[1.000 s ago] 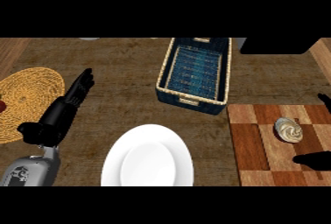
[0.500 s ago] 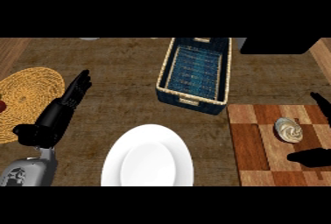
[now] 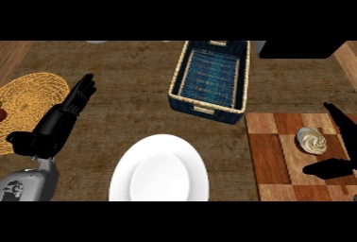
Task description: Pick the cupcake from the cutting board and place it in the basket
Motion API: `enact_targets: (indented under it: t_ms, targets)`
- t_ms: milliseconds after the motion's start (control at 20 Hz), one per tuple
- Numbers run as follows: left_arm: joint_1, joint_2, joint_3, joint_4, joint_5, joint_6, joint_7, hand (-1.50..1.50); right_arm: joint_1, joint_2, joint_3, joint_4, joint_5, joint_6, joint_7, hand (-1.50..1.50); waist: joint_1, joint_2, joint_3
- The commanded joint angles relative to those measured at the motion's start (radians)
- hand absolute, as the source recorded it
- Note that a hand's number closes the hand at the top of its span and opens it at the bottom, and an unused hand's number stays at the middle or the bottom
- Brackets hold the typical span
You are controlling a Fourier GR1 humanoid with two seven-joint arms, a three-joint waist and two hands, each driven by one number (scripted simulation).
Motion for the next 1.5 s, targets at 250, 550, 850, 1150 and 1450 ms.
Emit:
enact_targets:
  t_ms: [250, 550, 850, 1150, 1450]
  targets:
    - [-0.035, -0.06, -0.014, 0.029, -0.052, 0.032, 0.002, 0.0, -0.083, 0.014, -0.009, 0.183, 0.082, -0.02, -0.031, -1.5, 0.001, 0.001, 0.0]
    - [0.02, -0.057, -0.001, 0.019, -0.053, -0.002, -0.041, 0.0, -0.095, 0.038, -0.025, 0.31, 0.113, -0.092, -0.092, -1.5, 0.001, 0.001, 0.0]
    - [-0.083, -0.011, 0.063, 0.075, -0.026, -0.038, -0.012, 0.0, -0.118, 0.06, -0.009, 0.347, 0.102, -0.062, -0.103, -1.5, -0.002, 0.001, 0.0]
    - [-0.005, -0.05, 0.021, 0.012, -0.057, -0.019, -0.017, 0.0, -0.158, 0.054, 0.044, 0.421, 0.137, -0.007, -0.122, 1.5, 0.004, 0.001, 0.0]
    - [-0.005, -0.057, 0.028, 0.018, -0.069, -0.014, -0.019, 0.0, -0.101, 0.014, 0.018, 0.385, 0.15, -0.021, -0.184, 1.5, 0.0, 0.0, 0.0]
